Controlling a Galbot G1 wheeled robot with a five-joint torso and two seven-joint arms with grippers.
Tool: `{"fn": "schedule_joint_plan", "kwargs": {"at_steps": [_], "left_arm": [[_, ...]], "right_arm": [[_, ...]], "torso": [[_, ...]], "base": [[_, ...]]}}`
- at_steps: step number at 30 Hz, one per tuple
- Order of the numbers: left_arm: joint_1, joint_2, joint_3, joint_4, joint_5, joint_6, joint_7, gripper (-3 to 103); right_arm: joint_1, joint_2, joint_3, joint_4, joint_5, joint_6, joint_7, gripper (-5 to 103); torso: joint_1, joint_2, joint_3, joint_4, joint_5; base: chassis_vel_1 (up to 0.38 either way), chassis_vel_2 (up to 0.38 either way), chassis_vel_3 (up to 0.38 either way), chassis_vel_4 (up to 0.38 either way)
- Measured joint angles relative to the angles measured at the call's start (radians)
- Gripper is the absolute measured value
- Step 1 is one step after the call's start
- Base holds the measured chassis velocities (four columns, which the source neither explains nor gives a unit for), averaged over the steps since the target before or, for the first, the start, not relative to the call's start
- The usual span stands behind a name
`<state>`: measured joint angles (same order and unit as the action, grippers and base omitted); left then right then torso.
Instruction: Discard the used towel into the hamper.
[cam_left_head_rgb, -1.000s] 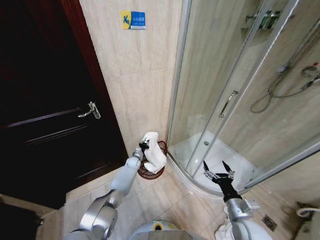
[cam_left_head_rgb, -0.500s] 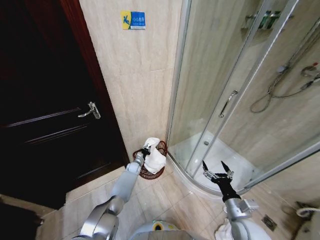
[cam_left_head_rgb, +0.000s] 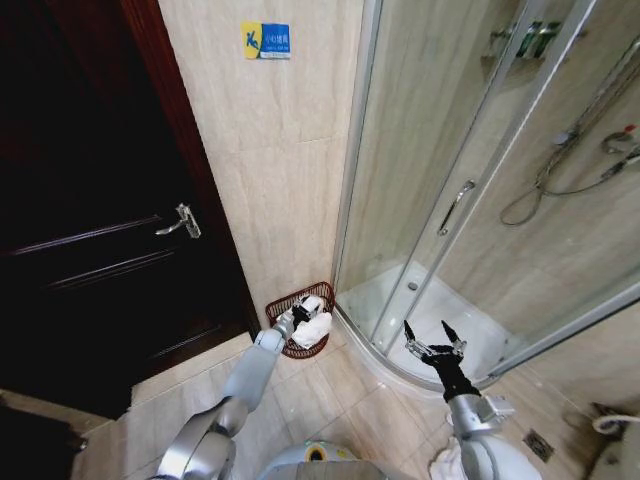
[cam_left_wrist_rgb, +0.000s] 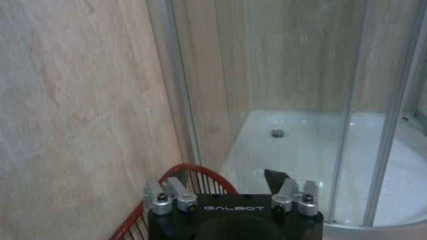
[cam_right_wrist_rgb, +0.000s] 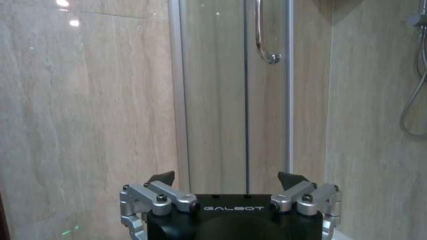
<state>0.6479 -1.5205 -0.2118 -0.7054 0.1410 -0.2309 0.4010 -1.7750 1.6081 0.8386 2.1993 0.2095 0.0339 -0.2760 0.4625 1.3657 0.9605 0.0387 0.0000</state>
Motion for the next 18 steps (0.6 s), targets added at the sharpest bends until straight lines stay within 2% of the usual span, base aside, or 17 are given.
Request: {"fn": "schedule_joint_plan", "kwargs": {"at_steps": [2, 3, 5, 8, 11, 14, 15, 16, 18], "left_arm": [[0.003, 0.001, 0.005, -0.012, -0.006, 0.039, -0.013, 85], [0.003, 0.001, 0.005, -0.012, -0.006, 0.039, -0.013, 85], [0.007, 0.005, 0.013, -0.022, -0.012, 0.055, -0.022, 95], [0.011, 0.007, 0.014, -0.031, -0.024, 0.050, -0.031, 98], [0.023, 0.008, 0.011, -0.065, -0.065, 0.019, -0.049, 100], [0.084, 0.032, 0.002, -0.193, -0.189, -0.010, -0.055, 100], [0.084, 0.032, 0.002, -0.193, -0.189, -0.010, -0.055, 100], [0.120, 0.048, -0.001, -0.264, -0.245, -0.013, -0.064, 100], [0.170, 0.068, -0.019, -0.364, -0.298, -0.015, -0.091, 100]], "right_arm": [[-0.001, 0.000, 0.001, 0.000, 0.000, 0.000, 0.000, 100], [-0.001, 0.000, 0.001, 0.000, 0.000, 0.000, 0.000, 100], [-0.002, 0.000, 0.002, 0.003, 0.001, 0.000, 0.000, 100], [-0.001, 0.000, 0.003, 0.004, 0.003, 0.001, 0.000, 100], [-0.001, 0.000, 0.003, 0.006, 0.006, 0.001, 0.000, 100], [-0.003, 0.000, 0.004, 0.011, 0.011, 0.003, 0.000, 100], [-0.003, 0.000, 0.004, 0.011, 0.011, 0.003, 0.000, 100], [-0.004, 0.000, 0.005, 0.015, 0.015, 0.003, 0.001, 100], [-0.003, 0.000, 0.005, 0.021, 0.019, 0.002, 0.003, 100]], "torso": [[0.000, 0.000, 0.000, -0.0001, -0.0001], [0.000, 0.000, 0.000, -0.0001, -0.0001], [0.000, 0.000, 0.000, 0.0000, 0.0000], [0.000, 0.000, 0.000, 0.0000, 0.0000], [0.000, 0.000, 0.000, -0.0001, -0.0001], [0.000, 0.000, 0.000, -0.0002, -0.0001], [0.000, 0.000, 0.000, -0.0002, -0.0001], [0.000, 0.000, 0.000, -0.0001, -0.0003], [0.000, 0.000, 0.000, -0.0001, -0.0002]], "base": [[0.000, 0.000, 0.000, 0.000], [0.000, 0.000, 0.000, 0.000], [0.000, 0.000, 0.000, 0.000], [0.000, 0.000, 0.000, 0.000], [0.000, 0.000, 0.000, 0.000], [0.000, 0.000, 0.000, 0.000], [0.000, 0.000, 0.000, 0.000], [0.000, 0.000, 0.000, 0.000], [0.000, 0.000, 0.000, 0.000]]}}
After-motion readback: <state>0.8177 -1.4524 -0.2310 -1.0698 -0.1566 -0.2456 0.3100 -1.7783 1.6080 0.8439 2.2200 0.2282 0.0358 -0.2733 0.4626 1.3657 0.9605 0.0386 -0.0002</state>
